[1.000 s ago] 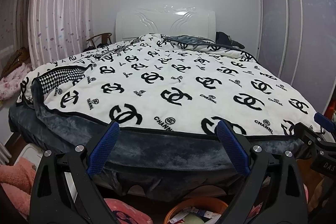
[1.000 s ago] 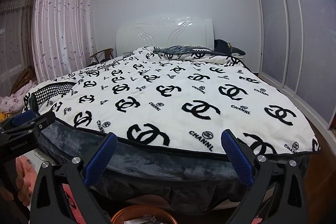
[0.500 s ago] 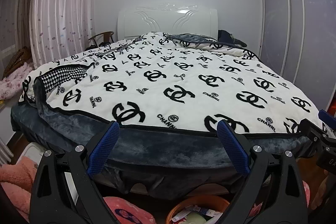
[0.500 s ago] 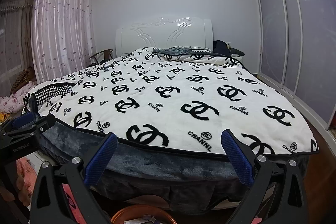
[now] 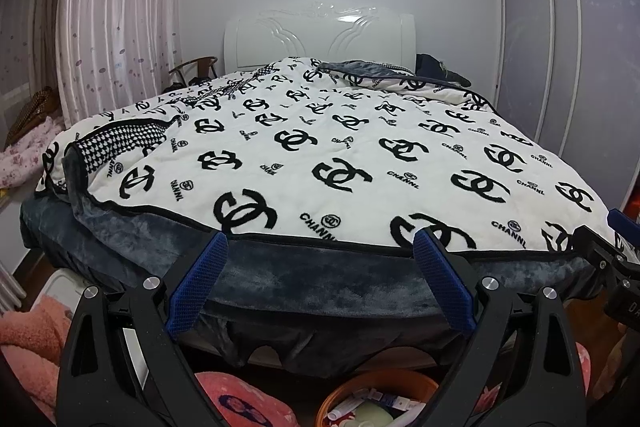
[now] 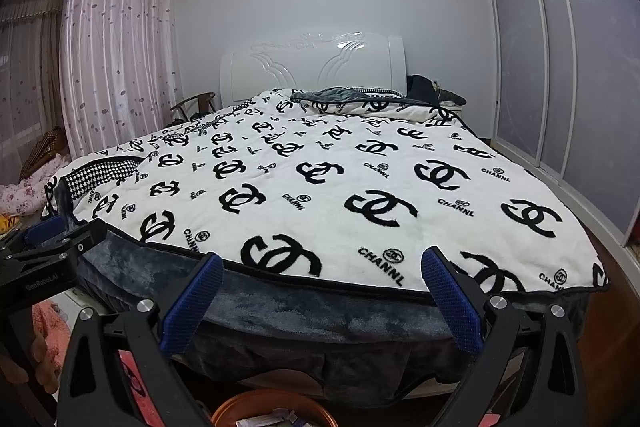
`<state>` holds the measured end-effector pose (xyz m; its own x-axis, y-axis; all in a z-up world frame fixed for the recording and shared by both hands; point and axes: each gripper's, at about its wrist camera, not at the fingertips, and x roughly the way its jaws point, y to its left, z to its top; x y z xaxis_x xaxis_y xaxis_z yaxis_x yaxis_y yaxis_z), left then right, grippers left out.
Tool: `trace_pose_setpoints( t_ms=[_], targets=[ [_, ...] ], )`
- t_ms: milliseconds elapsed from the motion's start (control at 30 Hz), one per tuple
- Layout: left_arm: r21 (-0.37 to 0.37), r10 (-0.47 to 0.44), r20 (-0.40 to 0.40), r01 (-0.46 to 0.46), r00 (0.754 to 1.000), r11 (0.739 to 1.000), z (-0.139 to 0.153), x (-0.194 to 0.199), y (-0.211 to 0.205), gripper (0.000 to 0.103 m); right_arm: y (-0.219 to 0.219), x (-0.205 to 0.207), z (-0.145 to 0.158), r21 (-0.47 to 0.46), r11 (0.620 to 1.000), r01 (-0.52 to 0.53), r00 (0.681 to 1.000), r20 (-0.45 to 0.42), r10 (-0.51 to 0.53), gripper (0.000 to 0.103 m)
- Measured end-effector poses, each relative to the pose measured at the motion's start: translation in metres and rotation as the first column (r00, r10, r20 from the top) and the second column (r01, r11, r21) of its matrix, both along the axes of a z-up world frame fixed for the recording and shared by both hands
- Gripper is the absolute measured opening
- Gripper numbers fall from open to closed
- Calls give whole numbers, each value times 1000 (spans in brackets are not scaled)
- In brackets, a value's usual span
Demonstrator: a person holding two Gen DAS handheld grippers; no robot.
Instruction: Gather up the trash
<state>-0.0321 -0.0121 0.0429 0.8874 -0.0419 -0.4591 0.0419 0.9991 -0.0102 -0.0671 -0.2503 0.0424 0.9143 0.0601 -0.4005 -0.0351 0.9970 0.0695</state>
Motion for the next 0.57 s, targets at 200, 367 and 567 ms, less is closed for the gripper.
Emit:
trace_pose_setpoints(
  t_ms=[200,367,567],
  targets=[
    [-1,-4,-4,4,1000,1000,-2,1,0,91,1,-1,-2,-3,1000,-4,1000,-6,4,98],
    [1,-5,-9,5,1000,1000,-4,0,0,91,0,0,-4,2,1000,-1,1000,-12,1,98],
    [2,-9,-17,9,1000,1000,-6,3,-1,91,-2,0,-5,3,1000,3,1000,-14,-3,98]
  ],
)
